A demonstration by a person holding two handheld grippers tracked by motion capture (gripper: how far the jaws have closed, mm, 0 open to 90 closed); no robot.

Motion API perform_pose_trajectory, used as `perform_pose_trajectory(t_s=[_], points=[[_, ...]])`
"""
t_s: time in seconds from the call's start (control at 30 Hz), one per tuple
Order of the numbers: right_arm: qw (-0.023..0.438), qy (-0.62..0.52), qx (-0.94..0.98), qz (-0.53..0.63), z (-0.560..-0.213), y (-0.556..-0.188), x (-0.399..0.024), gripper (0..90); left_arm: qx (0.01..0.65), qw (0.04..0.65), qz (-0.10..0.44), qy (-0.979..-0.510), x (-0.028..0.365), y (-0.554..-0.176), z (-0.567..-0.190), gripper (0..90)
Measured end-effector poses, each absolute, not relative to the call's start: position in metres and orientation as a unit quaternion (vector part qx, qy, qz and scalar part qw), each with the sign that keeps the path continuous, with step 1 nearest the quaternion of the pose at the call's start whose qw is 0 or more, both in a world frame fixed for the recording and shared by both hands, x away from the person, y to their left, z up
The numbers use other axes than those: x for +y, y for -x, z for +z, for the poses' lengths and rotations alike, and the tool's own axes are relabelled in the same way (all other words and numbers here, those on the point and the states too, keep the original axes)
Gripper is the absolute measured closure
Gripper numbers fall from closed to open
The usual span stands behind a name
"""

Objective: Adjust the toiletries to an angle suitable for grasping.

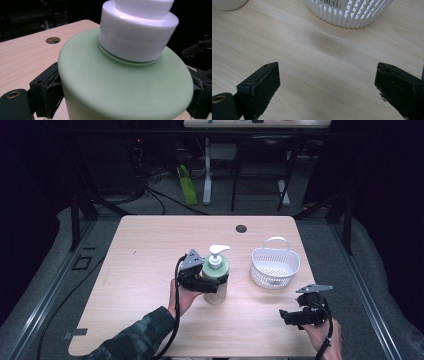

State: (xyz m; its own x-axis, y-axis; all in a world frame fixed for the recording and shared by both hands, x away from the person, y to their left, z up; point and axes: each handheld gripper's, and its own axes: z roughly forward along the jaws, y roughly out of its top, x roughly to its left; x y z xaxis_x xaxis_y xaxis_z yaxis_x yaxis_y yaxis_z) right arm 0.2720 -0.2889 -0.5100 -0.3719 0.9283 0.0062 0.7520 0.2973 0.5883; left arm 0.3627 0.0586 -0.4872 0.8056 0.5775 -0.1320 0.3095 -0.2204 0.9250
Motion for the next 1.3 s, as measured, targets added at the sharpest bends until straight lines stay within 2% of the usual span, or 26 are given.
perform_pose_trajectory(t_s=[0.93, 1.3], points=[[0.161, -0.531, 0.792, 0.255, -0.511, -0.273, -0.288, 5.6, 0.244, 0.556, 0.090, -0.789, -0.002, -0.346, -0.486, 9.0], [0.164, -0.528, 0.794, 0.252, -0.512, -0.273, -0.287, 5.6, 0.233, 0.556, 0.088, -0.793, -0.014, -0.341, -0.486, 9.0]])
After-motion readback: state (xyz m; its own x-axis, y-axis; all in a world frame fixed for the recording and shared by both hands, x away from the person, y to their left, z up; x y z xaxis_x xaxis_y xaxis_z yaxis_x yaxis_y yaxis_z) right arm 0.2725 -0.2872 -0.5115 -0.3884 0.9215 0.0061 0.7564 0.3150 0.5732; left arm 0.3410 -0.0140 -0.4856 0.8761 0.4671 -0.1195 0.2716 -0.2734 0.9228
